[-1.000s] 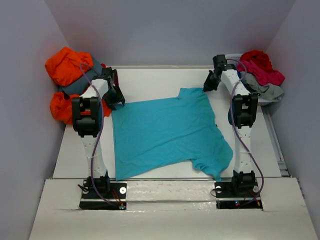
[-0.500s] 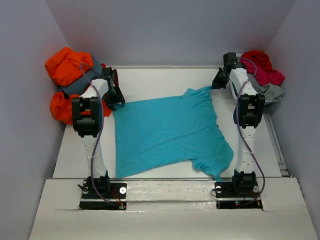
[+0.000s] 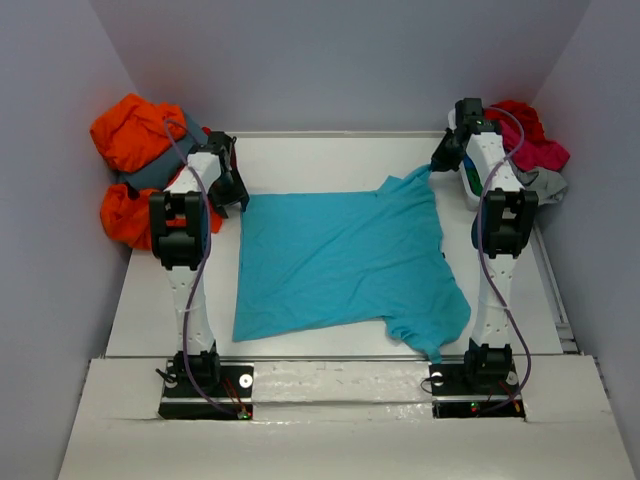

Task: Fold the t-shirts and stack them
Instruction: Pick up the flattened T-shirt from the center of the board.

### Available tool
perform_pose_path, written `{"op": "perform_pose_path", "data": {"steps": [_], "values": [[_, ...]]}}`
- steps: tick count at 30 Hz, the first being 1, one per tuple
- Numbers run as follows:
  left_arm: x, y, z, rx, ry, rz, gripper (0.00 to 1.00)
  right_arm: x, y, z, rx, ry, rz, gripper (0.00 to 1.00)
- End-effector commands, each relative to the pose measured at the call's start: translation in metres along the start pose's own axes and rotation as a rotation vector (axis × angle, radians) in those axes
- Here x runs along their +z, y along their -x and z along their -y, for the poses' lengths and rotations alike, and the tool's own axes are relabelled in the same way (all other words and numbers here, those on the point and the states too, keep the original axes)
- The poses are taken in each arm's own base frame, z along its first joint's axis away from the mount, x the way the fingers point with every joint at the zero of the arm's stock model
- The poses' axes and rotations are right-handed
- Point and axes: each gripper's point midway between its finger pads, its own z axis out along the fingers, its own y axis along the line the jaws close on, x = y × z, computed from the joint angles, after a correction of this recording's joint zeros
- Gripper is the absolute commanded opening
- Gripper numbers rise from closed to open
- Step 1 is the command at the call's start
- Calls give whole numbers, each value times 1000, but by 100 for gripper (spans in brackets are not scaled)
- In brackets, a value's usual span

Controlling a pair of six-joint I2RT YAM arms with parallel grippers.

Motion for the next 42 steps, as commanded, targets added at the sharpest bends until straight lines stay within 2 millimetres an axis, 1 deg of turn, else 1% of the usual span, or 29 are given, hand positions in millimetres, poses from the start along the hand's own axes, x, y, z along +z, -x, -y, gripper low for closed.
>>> {"op": "perform_pose_path", "data": {"steps": [1,2,5,6,7,10,13,17,19,23,30,34,37,38,42], "values": [[-16,20,12,36,-4,60,63,-26,13,-18,-26,70,42,7],[-15,27,15,37,-8,68,63,-25,10,-19,-26,78,31,7],[-14,37,21,46,-23,80,63,-23,5,-20,-27,89,10,7],[-15,38,28,60,-33,87,63,-22,4,-19,-26,86,5,7],[-16,44,31,61,-44,103,63,-22,3,-19,-28,87,2,7],[-15,47,33,61,-45,109,63,-20,0,-17,-29,83,-6,7],[-4,43,32,62,-34,82,63,-21,-1,-17,-29,86,-11,7],[4,38,29,66,-25,66,63,-21,-1,-18,-31,88,-14,7],[10,34,35,74,-59,49,63,-21,-3,-18,-28,87,-21,7],[19,31,39,70,-80,28,63,-20,-4,-17,-31,87,-26,7],[29,29,41,80,-90,16,63,-22,-4,-18,-33,91,-26,7],[31,26,42,83,-98,7,54,-22,-5,-18,-31,94,-30,7],[35,22,43,90,-109,-8,49,-21,-5,-18,-31,95,-31,7],[34,20,48,99,-117,-8,49,-21,-5,-19,-31,96,-32,7],[40,15,46,103,-110,-28,48,-22,-5,-19,-31,96,-30,7]]}}
